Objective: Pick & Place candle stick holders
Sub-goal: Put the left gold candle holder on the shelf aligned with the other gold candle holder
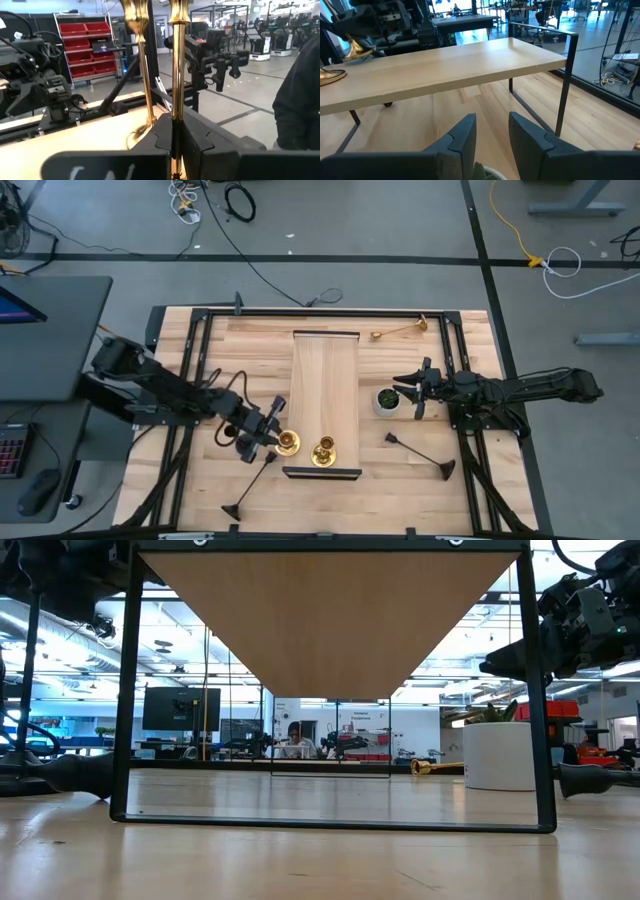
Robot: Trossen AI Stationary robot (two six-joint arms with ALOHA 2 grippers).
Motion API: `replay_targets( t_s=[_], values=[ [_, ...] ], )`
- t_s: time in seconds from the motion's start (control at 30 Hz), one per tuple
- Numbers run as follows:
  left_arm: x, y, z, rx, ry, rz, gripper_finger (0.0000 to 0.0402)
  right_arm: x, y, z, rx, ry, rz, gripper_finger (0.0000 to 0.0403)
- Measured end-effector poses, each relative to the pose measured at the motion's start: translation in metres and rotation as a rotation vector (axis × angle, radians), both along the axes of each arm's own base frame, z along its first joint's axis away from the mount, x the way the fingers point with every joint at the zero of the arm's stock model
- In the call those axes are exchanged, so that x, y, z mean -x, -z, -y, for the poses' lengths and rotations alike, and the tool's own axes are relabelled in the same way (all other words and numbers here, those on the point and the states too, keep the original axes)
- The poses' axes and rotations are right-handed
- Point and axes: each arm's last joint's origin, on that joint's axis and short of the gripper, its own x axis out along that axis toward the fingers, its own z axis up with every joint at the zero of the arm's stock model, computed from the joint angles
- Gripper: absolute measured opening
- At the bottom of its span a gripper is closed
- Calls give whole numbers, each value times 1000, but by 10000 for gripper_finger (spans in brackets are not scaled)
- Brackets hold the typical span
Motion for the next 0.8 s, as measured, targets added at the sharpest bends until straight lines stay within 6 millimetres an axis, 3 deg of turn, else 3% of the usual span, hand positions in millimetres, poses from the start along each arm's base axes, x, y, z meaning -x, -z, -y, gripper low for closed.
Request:
replay_targets(
  t_s=[0.33,0.8],
  values=[
    [-22,4,9,-1,60,-10,14,0,0,0,0,0,-2,114],
    [-25,4,10,23,88,-12,14,0,0,0,0,0,-1,114]
  ],
)
